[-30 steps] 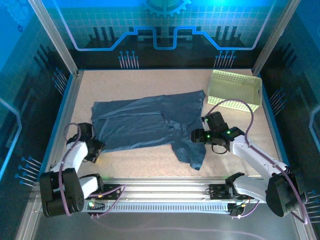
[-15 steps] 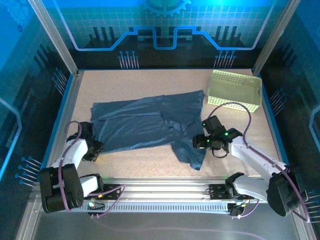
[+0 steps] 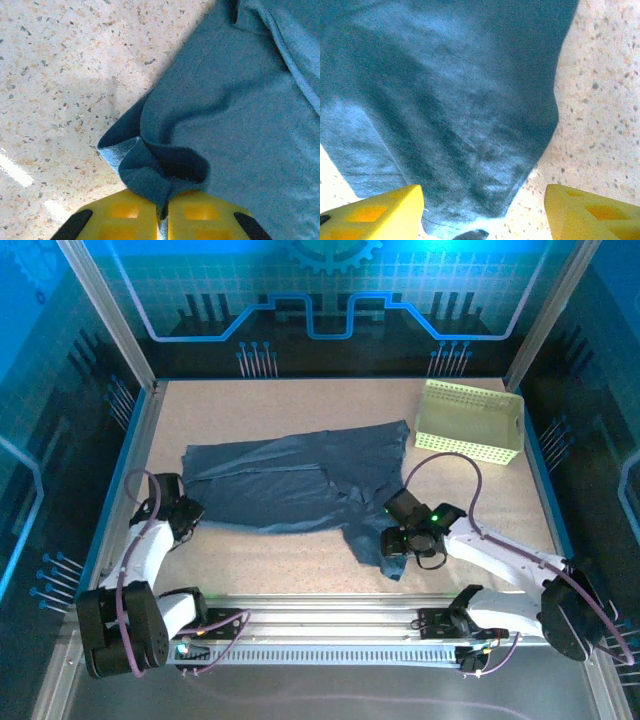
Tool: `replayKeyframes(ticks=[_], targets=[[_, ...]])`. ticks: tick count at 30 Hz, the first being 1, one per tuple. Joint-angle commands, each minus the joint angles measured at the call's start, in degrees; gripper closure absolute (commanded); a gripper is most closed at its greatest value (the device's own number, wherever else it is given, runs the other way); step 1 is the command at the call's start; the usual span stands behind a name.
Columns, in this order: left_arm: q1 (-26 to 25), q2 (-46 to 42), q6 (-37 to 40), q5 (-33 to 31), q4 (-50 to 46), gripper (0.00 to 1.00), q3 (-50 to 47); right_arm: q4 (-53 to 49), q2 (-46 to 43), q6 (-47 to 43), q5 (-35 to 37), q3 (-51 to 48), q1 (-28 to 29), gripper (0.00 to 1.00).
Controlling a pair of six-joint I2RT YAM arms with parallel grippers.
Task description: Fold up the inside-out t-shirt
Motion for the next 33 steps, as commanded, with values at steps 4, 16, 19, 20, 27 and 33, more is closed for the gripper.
replayKeyframes(ticks=[4,16,19,20,27,33], targets=[[0.0,0.2,1.3,2.0,1.7,0.92,-0.9,-4.7,3.1,8.6,1.4,-0.4,6.7,0.36],[0.0,1.1,1.7,3.4,2.9,0.93,-0.9,-8.6,5.2,17.7,1.1,-1.9,17.3,0.5],[-0.1,1.0,1.7,3.7,2.9,0.93,-0.9,-7.0,6.1,17.7,0.8,-2.9,17.4,0.54],[0.0,0.9,1.6,3.7,2.9,0.93,-1.0,-6.2,6.7,17.6,0.5,-3.1,17.5,0.55],[0.0,0.4,2.1,3.6,2.4,0.93,-0.9,-2.9,10.0,17.2,2.2,-2.6,17.4,0.58],[0.0,0.0,2.0,3.6,2.3,0.93,-1.1,-0.8,12.0,16.4,2.8,-1.8,17.4,0.62]])
